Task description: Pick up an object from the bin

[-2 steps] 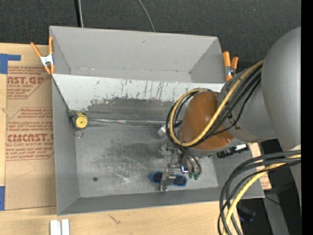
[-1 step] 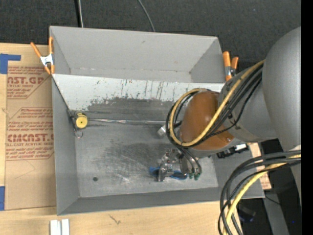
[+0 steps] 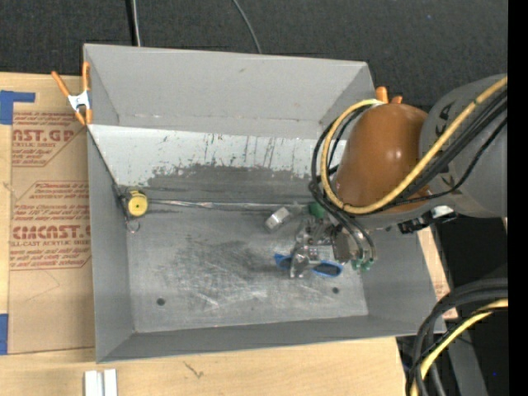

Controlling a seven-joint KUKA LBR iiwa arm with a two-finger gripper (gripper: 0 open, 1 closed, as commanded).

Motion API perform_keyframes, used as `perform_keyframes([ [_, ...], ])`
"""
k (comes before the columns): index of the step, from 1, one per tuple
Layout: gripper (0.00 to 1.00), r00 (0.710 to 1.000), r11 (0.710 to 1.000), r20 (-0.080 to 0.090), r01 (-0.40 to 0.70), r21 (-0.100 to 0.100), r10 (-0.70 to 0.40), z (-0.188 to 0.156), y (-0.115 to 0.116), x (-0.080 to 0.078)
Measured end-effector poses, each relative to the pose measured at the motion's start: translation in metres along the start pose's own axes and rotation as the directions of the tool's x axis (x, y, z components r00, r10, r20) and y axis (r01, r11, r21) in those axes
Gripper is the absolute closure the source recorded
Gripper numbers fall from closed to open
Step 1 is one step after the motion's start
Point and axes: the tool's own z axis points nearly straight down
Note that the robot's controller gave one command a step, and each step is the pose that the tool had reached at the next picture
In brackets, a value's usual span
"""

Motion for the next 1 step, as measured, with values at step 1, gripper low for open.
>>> perform_keyframes([
  [1, 1.0, 1.0, 1.0, 0.001, 0.003, -0.001, -0.003, -0.0796, 0.0118, 0.0012],
])
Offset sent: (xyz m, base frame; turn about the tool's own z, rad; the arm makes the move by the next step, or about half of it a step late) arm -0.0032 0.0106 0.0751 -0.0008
